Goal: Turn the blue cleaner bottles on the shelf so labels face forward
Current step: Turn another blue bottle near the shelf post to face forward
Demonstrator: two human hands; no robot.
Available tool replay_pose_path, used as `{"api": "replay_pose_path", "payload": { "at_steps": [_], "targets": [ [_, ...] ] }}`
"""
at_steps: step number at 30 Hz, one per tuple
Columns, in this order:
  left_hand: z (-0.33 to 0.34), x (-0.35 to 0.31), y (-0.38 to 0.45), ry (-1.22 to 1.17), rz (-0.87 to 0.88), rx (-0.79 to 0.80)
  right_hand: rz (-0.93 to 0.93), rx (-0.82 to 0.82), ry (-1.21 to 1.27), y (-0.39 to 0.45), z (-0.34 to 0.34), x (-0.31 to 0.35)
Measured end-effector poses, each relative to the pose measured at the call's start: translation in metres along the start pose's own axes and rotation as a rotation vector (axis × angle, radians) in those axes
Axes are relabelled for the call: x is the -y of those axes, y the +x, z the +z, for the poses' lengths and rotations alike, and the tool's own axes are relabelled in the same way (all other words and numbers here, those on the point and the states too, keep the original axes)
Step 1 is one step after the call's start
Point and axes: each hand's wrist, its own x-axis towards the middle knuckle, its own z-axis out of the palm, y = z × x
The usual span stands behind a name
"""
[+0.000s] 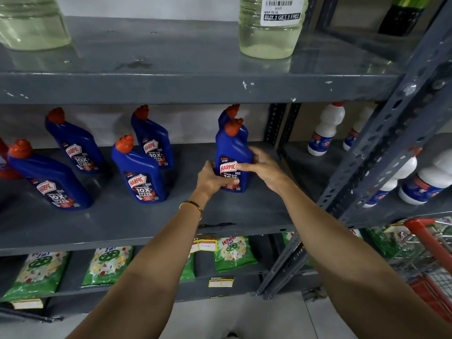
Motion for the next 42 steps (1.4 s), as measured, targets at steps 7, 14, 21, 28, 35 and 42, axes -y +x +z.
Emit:
{"api": "replay_pose_path", "payload": {
  "at_steps": [7,14,21,28,35,42],
  "targets": [
    [0.004,-0.005,0.004,0.298,0.122,0.056,0.034,0.061,-0.033,0.006,-0.011,-0.012],
    [0.013,0.003,0.005,0.32,0.16,0.011,0.034,0.065,0.041,0.007,-0.018,-0.019],
    [0.015,0.017,-0.001,0.209,0.13,0.01,0.145,-0.002,0.068,-0.002,-0.02,-0.051],
    [0.022,0.033,-0.003,0.084,0.067,-0.005,0.174,-0.118,-0.016,-0.005,-0.015,-0.078],
    [0.025,0.038,-0.002,-0.028,0.089,0.007,0.102,-0.074,-0.015,0.001,-0.009,-0.083],
    [0.025,0.042,-0.003,-0.106,0.073,0.032,0.082,-0.049,0.064,0.0,-0.007,-0.081]
  ]
}}
